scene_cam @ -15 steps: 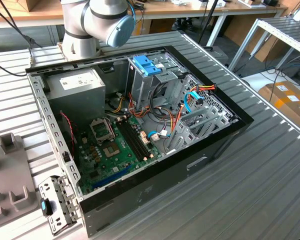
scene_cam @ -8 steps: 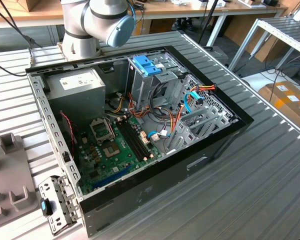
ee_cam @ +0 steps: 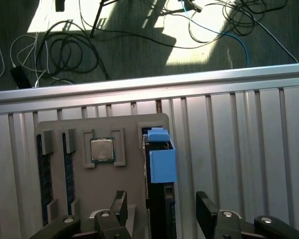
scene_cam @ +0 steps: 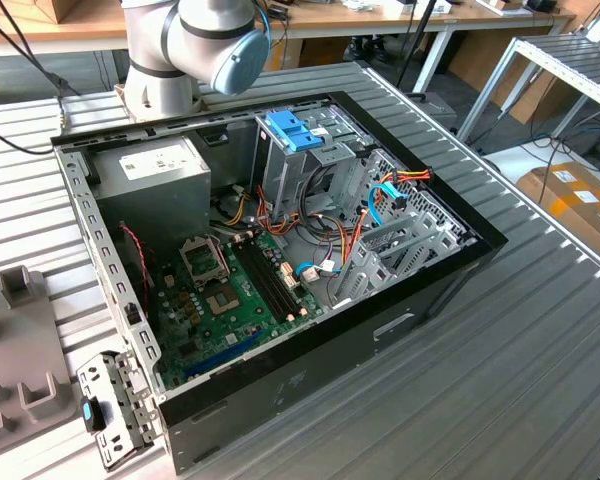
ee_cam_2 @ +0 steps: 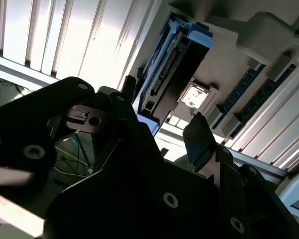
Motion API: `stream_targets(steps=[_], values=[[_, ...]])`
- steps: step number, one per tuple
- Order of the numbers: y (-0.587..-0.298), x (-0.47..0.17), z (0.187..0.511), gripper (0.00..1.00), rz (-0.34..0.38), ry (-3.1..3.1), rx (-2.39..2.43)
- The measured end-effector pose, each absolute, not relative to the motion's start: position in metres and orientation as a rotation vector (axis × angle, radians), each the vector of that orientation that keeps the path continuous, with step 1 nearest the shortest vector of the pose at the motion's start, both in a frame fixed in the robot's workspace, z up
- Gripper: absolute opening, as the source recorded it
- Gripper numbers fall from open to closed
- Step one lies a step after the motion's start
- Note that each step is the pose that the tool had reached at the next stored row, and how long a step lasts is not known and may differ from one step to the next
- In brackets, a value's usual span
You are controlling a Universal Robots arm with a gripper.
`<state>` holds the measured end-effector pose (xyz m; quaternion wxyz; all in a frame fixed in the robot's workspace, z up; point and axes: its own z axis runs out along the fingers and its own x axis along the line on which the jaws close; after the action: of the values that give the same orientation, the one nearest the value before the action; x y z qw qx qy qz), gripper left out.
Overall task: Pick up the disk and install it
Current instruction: 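Pick up the disk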
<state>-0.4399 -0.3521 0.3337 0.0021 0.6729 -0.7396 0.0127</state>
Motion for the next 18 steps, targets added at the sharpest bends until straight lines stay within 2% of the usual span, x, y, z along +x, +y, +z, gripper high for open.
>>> stream_targets(steps=[18], values=[[-0.352,-0.441,0.315,0.66,0.091,-2.292,2.139]])
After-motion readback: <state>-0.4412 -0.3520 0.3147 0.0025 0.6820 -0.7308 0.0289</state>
